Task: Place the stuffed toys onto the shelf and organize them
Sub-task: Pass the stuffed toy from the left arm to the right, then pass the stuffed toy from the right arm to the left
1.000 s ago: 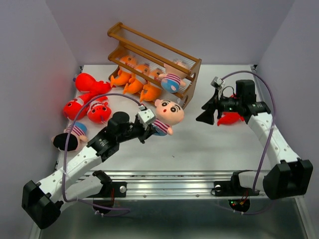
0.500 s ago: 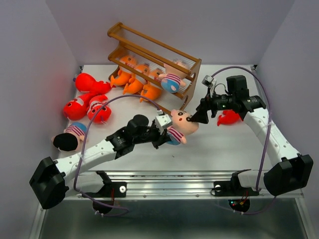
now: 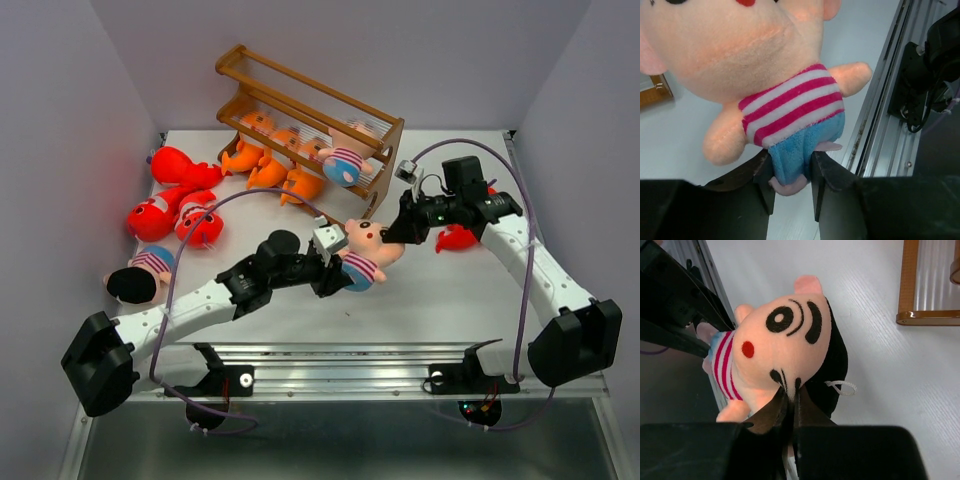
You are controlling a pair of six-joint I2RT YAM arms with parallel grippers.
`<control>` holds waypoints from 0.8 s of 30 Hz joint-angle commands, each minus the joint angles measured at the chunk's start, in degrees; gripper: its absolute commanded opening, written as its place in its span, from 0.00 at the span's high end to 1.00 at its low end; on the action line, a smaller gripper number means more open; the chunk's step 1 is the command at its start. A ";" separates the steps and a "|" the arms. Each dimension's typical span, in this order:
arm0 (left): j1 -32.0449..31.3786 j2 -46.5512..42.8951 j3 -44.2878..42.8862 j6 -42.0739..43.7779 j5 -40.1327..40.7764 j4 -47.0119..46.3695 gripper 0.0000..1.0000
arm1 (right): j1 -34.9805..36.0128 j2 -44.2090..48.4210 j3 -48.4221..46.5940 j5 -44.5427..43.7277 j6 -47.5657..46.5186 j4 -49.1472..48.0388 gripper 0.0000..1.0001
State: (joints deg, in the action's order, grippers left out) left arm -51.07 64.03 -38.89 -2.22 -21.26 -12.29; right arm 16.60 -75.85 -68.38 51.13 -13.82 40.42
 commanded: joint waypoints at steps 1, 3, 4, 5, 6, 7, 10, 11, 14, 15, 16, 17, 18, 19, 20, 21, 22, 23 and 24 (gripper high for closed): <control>-0.35 -2.15 1.09 -5.59 -0.45 -12.20 0.53 | 0.54 3.07 1.14 1.07 -2.78 -0.34 0.99; -0.35 -3.64 4.17 -9.54 -0.54 -16.59 0.35 | 0.54 5.18 1.67 1.51 -3.49 -0.43 0.99; -0.26 -4.08 5.05 -10.78 -0.28 -17.58 0.28 | 0.54 5.80 1.93 2.03 -4.10 -0.43 0.99; -0.17 -4.52 5.93 -11.92 -0.28 -18.63 0.24 | -0.24 6.24 2.11 2.74 -4.45 -0.43 0.99; -0.08 -5.40 7.41 -13.85 -0.10 -20.04 0.13 | -1.38 7.46 2.63 4.40 -5.33 -0.52 0.99; 0.09 -5.93 8.13 -14.82 0.25 -20.66 0.08 | -2.00 8.00 2.81 5.28 -5.86 -0.52 0.99; 0.88 -8.12 10.85 -19.21 2.09 -23.03 0.01 | -2.80 9.66 3.87 8.89 -7.87 -0.87 0.99; 1.23 -8.65 11.55 -20.01 2.18 -23.73 0.01 | -3.32 10.02 4.13 9.85 -8.23 -1.13 0.99; 2.20 -10.59 14.36 -23.78 1.31 -26.81 0.01 | -3.33 11.07 4.57 12.14 -8.32 -2.01 0.99; 2.38 -10.94 14.81 -24.41 0.70 -27.69 0.01 | -3.33 11.25 4.48 12.32 -8.32 -2.10 0.99; 2.46 -11.03 15.16 -25.46 -0.62 -29.09 0.01 | -3.33 11.25 4.40 12.24 -8.41 -2.19 0.99; 2.55 -10.94 15.16 -25.82 -1.24 -29.54 0.01 | -3.33 11.25 4.31 12.15 -8.41 -2.28 0.99; 2.55 -10.51 15.25 -26.17 -1.77 -30.24 0.01 | -3.33 11.08 4.31 12.32 -8.59 -2.19 0.99; 2.55 -10.16 15.16 -26.43 -2.29 -30.68 0.01 | -3.33 10.99 4.48 12.50 -8.50 -2.54 0.99; 2.55 -9.89 15.16 -26.69 -2.65 -31.03 0.02 | -3.33 10.90 4.66 12.85 -8.41 -2.72 0.99; 2.55 -9.11 15.08 -27.22 -3.35 -31.91 0.03 | -3.33 10.73 4.83 13.37 -8.15 -2.98 0.99; 2.55 -8.58 14.99 -27.49 -3.61 -32.26 0.03 | -3.33 10.64 4.92 13.46 -8.06 -3.16 0.99; 2.55 -8.14 14.64 -27.66 -4.57 -32.70 0.04 | -3.33 10.64 5.27 13.47 -7.89 -3.51 0.99; 2.55 -7.09 14.46 -28.19 -5.02 -33.31 0.07 | -3.33 10.73 5.36 13.29 -7.80 -3.60 0.99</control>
State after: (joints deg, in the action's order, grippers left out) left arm -48.66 55.44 -23.99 -28.05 -23.29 -39.29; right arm 13.45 -65.95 -63.57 61.80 -21.28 39.66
